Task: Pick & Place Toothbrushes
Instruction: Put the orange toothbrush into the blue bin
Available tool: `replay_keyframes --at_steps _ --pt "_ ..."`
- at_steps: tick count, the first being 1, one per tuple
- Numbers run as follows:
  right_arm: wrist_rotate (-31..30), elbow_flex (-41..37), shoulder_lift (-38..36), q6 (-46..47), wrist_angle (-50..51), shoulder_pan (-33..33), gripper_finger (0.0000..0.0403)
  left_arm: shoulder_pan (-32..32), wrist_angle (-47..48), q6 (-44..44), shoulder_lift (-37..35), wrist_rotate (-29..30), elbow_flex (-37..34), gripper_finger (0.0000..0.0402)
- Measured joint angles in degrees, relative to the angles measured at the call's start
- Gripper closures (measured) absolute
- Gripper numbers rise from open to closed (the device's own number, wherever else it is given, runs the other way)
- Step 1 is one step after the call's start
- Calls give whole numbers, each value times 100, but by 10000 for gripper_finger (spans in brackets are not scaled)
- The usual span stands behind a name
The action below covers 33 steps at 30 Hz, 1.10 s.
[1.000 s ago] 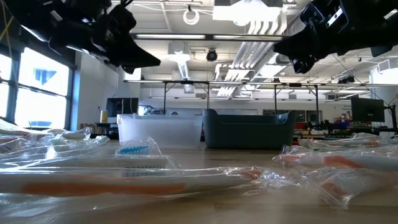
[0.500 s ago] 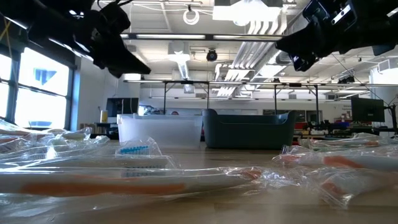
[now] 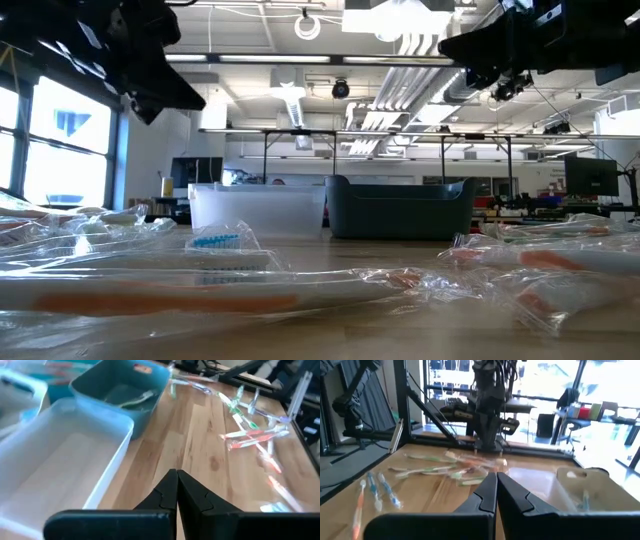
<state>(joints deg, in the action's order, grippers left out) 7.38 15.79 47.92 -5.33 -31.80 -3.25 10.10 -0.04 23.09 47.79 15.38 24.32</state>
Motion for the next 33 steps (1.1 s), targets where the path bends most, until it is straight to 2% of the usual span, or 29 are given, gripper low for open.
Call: replay_keyframes --at_steps 6,11,17,20,24,29,33 --pt "0 0 0 -109 -21 -2 399 86 1009 1206 -517 51 65 401" --pt "-43 0 2 -457 -25 -18 399 84 2233 2091 -657 56 469 401" --pt "-684 0 0 -696 -65 -160 399 82 3511 3039 -553 -15 1095 401" --pt "-1048 0 0 -696 -65 -291 399 82 4041 3594 -503 -281 1280 401" --pt "-1172 0 10 -644 -59 -454 399 82 4655 4330 -366 -657 1423 401" --pt "-1156 -2 26 -518 -12 -551 399 82 4898 4877 -150 -1365 1447 401" --pt "-1159 -2 26 -515 10 -551 399 82 4786 4934 -33 -1993 1447 401"
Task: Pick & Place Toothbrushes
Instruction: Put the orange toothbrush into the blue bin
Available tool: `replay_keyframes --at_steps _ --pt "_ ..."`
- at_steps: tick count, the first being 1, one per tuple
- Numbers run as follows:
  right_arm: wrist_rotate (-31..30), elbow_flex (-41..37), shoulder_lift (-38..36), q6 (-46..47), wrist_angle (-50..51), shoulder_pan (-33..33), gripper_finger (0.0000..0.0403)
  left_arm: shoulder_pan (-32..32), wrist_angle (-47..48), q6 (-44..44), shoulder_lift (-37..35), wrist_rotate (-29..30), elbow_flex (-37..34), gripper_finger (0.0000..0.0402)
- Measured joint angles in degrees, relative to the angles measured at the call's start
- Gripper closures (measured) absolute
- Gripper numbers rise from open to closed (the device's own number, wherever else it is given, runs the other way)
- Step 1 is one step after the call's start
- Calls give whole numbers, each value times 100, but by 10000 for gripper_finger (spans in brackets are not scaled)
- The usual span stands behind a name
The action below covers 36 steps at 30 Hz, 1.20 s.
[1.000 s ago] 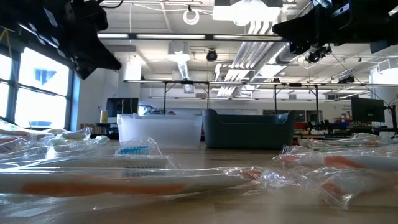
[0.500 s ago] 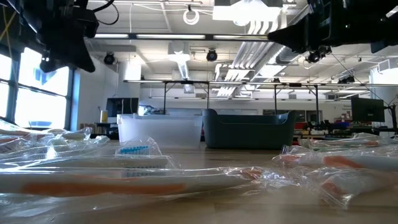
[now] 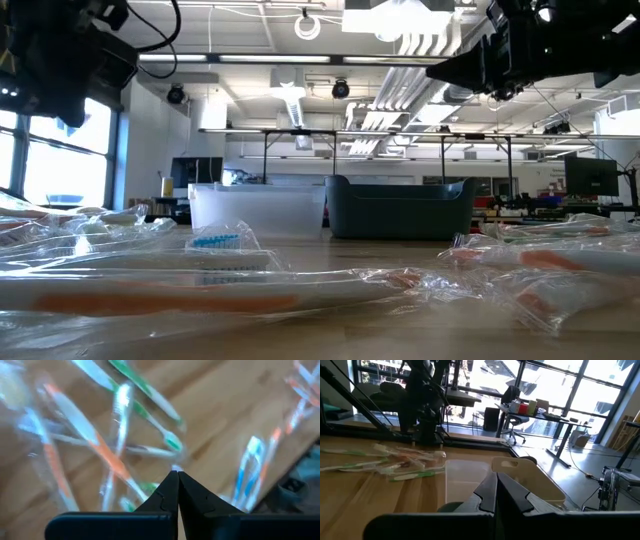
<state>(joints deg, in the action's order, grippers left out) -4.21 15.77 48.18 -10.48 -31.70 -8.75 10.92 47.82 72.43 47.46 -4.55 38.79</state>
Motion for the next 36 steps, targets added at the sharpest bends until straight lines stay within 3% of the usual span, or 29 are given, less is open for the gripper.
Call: replay_keyframes --at_steps 11,19,24,36 --pt "-15 0 0 -7 15 -1 399 -2 -51 311 56 -38 0 395" --pt "-15 0 0 -11 17 0 399 -2 61 737 264 -102 -2 305" --pt "-13 0 0 -28 26 0 399 -2 151 602 521 -595 -4 249" --pt "-9 0 -2 -28 44 0 399 -1 301 692 1236 -739 -3 233"
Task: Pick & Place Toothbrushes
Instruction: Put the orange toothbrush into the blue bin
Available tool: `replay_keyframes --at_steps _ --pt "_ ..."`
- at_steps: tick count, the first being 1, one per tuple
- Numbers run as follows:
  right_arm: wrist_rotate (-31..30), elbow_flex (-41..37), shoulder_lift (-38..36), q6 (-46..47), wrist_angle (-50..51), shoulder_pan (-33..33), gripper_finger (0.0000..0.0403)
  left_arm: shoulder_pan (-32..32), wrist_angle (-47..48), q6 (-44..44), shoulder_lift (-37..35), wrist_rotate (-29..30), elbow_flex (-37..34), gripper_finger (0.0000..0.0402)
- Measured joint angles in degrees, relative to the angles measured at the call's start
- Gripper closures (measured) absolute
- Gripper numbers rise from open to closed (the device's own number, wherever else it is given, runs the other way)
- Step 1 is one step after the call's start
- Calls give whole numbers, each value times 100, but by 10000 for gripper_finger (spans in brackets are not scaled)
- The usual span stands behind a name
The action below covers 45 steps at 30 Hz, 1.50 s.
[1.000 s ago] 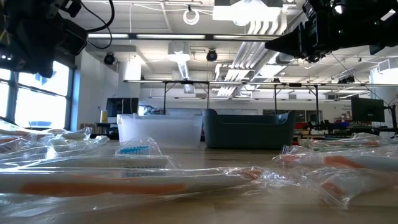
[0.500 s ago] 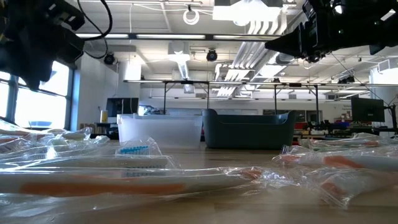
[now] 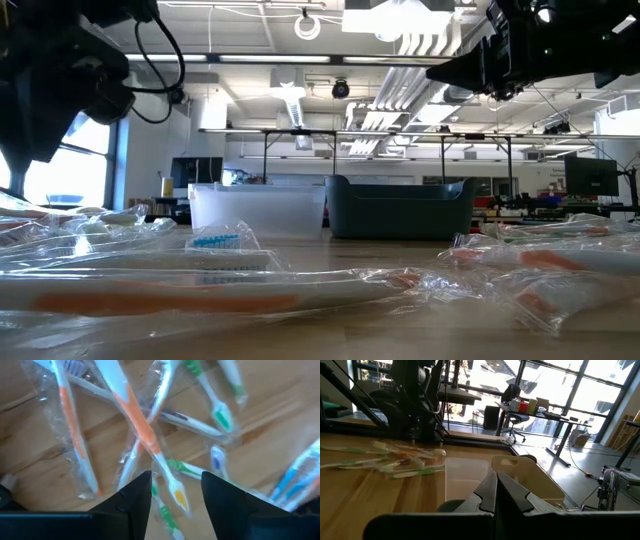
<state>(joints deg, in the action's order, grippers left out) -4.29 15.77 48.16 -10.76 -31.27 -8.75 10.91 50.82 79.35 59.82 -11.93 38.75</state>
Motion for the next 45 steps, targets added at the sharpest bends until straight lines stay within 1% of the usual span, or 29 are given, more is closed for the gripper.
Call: replay_keyframes --at_steps 8,18,26,28,37,45 --pt "-2 -2 0 0 55 0 399 -1 -51 24 437 -5 -1 233" --pt "-6 -2 0 4 79 0 399 0 -232 27 712 5 -6 233" --pt "-2 -2 -2 20 98 0 399 -1 -319 25 1135 33 -3 233" --pt "-4 -2 2 25 103 0 399 -1 -475 13 1239 29 -1 233" --pt "-2 -2 2 42 104 0 399 -1 -621 0 1433 1 -1 233" --pt "-2 -2 2 44 107 0 399 0 -598 2 1448 -80 -1 235"
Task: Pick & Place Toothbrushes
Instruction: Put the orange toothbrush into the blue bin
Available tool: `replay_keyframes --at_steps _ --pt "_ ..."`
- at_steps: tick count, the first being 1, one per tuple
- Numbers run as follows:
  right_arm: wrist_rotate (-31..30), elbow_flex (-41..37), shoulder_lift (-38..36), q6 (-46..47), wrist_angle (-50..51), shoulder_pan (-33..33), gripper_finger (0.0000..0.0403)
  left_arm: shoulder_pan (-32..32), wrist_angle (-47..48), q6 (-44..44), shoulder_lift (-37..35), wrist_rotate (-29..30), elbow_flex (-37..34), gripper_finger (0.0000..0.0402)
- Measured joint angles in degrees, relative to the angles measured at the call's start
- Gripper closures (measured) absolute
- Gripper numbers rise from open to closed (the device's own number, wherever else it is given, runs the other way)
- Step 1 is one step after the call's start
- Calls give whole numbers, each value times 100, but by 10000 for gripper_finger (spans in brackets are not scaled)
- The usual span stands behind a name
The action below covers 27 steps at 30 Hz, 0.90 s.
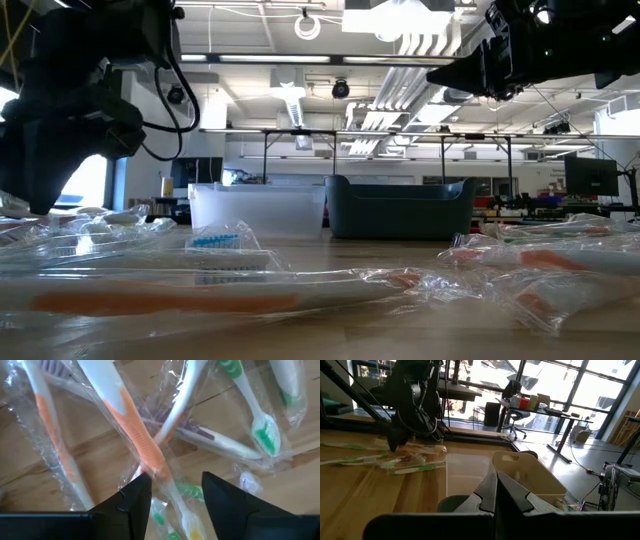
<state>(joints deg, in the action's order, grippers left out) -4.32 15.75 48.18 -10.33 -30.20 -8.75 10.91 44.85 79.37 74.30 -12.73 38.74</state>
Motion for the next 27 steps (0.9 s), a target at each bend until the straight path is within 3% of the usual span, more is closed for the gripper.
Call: replay_keyframes --at_steps 20,27 --pt "0 0 0 0 0 0 399 -2 28 -22 1 -33 0 393" --pt "0 0 0 22 0 0 399 -1 308 -328 -81 15 0 400"
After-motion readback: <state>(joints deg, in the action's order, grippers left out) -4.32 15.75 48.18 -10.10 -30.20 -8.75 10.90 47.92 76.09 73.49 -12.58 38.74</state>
